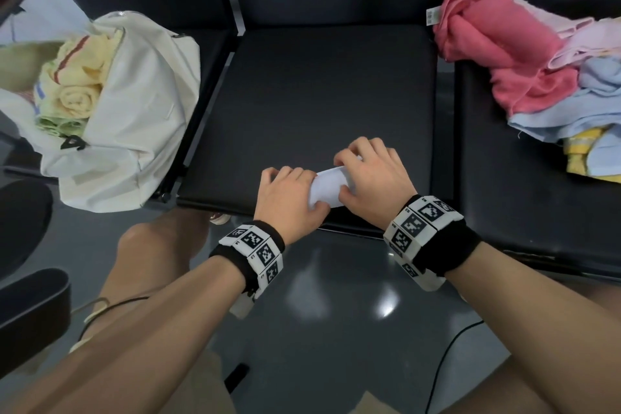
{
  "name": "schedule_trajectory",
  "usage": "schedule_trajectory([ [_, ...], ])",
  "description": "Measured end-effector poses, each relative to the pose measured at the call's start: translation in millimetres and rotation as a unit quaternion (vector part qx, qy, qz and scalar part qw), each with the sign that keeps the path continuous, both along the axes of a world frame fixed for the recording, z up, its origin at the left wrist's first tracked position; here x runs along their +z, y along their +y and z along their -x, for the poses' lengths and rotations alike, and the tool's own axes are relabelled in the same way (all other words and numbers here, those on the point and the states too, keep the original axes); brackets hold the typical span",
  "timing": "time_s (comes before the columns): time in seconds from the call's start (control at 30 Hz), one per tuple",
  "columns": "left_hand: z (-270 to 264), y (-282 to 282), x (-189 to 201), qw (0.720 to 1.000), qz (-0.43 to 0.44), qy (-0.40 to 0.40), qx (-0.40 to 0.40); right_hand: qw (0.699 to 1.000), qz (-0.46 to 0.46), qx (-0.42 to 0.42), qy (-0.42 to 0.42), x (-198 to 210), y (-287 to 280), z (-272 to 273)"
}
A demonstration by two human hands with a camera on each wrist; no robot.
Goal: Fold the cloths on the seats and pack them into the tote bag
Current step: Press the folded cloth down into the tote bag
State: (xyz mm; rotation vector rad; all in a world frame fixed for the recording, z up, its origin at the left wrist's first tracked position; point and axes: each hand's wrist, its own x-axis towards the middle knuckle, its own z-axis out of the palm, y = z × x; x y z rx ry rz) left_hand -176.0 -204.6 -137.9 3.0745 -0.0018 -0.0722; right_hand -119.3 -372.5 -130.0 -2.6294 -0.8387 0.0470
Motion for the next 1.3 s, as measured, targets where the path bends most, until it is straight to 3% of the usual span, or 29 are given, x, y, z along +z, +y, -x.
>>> schedule_trajectory([
  [0.27, -7, 6, 1, 0.995, 0.094, 0.015, 0.033, 0.999, 0.001, 0.013, -0.038, -6, -1, 3],
  [0.4, -3, 6, -4, 0.995, 0.056, -0.08, 0.006, 0.999, 0.02, 0.021, -0.027, -8, 0, 5],
  [0.47, 0, 8, -10, 0.987, 0.079, -0.137, -0.007, 0.999, 0.02, 0.021, -0.027, -10, 1, 5],
  [0.6, 1, 12, -22, 0.978, 0.109, -0.172, -0.037, 0.999, 0.042, 0.024, -0.011, -13, 6, 8],
  [0.8, -1, 9, -23, 0.996, 0.058, -0.072, -0.009, 0.997, 0.079, 0.008, -0.005, -27, 17, 8],
  [1.07, 12, 20, -26, 0.999, 0.022, -0.023, -0.036, 0.991, 0.13, -0.007, 0.01, -33, 24, 25],
  [1.3, 29, 36, -5, 0.995, -0.05, 0.039, -0.076, 0.978, 0.209, -0.012, -0.024, -12, 28, 50],
])
